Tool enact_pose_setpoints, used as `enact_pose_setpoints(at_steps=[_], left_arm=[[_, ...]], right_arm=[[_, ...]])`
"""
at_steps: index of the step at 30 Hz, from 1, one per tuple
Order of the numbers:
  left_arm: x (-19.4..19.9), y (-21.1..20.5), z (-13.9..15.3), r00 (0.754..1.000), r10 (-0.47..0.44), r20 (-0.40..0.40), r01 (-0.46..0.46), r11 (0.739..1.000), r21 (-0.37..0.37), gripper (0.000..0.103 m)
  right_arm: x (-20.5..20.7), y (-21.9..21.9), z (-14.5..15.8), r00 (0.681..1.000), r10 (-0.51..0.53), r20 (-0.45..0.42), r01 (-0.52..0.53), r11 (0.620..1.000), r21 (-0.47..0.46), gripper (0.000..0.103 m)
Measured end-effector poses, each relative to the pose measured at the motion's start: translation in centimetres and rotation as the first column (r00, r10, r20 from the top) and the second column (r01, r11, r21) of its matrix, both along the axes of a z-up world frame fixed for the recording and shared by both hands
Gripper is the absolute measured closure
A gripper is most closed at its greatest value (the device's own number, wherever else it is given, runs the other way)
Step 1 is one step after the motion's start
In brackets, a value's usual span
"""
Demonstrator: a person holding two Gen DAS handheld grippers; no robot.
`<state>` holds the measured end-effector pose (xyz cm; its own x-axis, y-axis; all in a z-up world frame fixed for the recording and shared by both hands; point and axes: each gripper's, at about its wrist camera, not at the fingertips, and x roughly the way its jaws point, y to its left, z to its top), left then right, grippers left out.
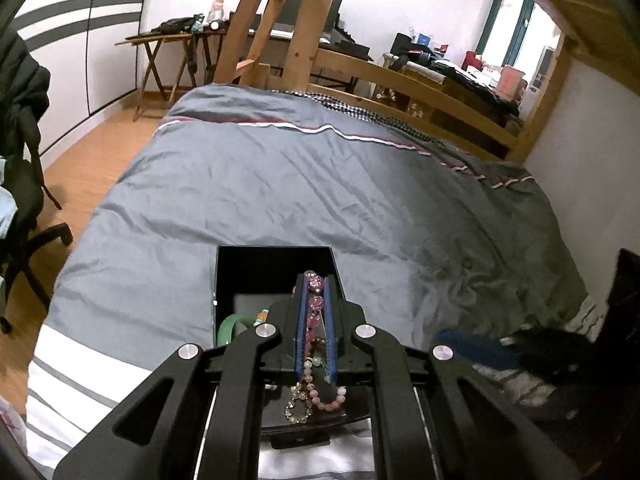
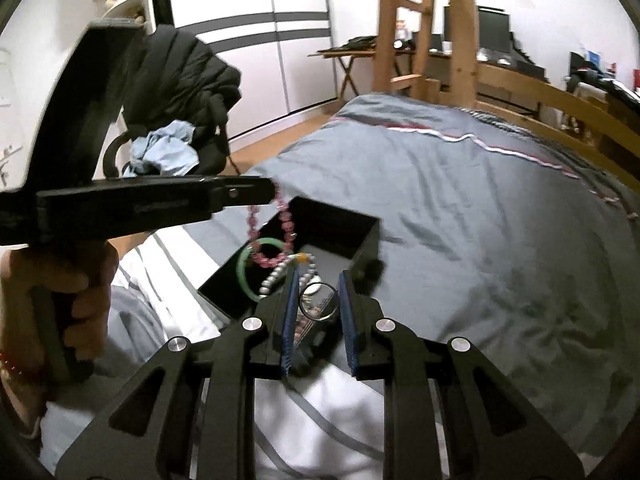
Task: Organize jewelry
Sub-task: 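Drop the pink bracelet into the black box with the left tool while the right opens, then grasp the dark ring with the left tool while the right tool grasps the gold pendant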
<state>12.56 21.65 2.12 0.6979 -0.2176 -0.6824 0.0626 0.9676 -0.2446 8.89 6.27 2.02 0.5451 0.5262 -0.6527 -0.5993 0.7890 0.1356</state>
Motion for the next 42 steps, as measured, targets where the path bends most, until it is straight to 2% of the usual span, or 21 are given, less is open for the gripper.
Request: enact_pose_setpoints(at_steps=[9, 19, 21, 22, 23, 25, 27, 29, 33, 34, 42], left_arm=[[0.8, 0.2, -1.6, 0.999, -0.012, -0.037, 0.011, 1.000, -0.022, 0.096], [1.0, 0.4, -2.3, 0.998, 0.020, -0.063, -0.022, 1.000, -0.022, 0.095], [1.1, 0.4, -2.3, 0.997, 0.031, -0.065, -0.032, 0.999, -0.022, 0.087], [1.1, 0.5, -2.3, 0.997, 0.034, -0.062, -0.035, 0.999, -0.020, 0.076], [1.1, 0.4, -2.2, 0.998, 0.040, -0.056, -0.041, 0.999, -0.017, 0.064], [1.0, 0.5, -1.8, 0.998, 0.059, -0.038, -0.060, 0.998, -0.019, 0.051], [0.9, 0.6, -1.6, 0.997, 0.068, -0.029, -0.069, 0.997, -0.022, 0.048], [0.8, 0.5, -1.5, 0.997, 0.072, -0.023, -0.072, 0.997, -0.025, 0.040], [0.8, -0.8, -1.2, 0.999, 0.040, -0.012, -0.040, 0.999, -0.010, 0.036], [0.7, -1.3, -1.1, 1.000, 0.027, -0.006, -0.027, 1.000, -0.005, 0.031], [0.4, -7.6, 0.5, 0.991, -0.129, 0.016, 0.129, 0.991, 0.034, 0.030]], right_arm=[[0.5, 3.9, -2.4, 0.998, 0.059, -0.027, -0.059, 0.998, -0.017, 0.082], [1.0, 4.4, -3.9, 0.996, 0.055, -0.070, -0.057, 0.998, -0.028, 0.082], [1.1, 4.1, -3.8, 0.996, 0.047, -0.071, -0.048, 0.999, -0.020, 0.082], [1.2, 3.9, -3.8, 0.996, 0.048, -0.072, -0.050, 0.999, -0.017, 0.081], [1.2, 3.8, -3.7, 0.996, 0.053, -0.076, -0.054, 0.998, -0.010, 0.078], [1.2, 3.6, -3.5, 0.996, 0.055, -0.075, -0.056, 0.998, -0.011, 0.066], [1.1, 2.8, -3.1, 0.998, 0.035, -0.059, -0.035, 0.999, 0.003, 0.050], [1.0, 2.0, -2.8, 0.999, 0.014, -0.052, -0.013, 1.000, 0.014, 0.043], [0.4, -1.6, -1.7, 0.999, -0.047, -0.021, 0.047, 0.999, 0.002, 0.032], [0.1, -2.4, -1.6, 0.998, -0.060, -0.016, 0.060, 0.998, -0.003, 0.031], [-2.1, -14.0, -0.3, 0.974, -0.224, 0.011, 0.225, 0.972, -0.066, 0.031]])
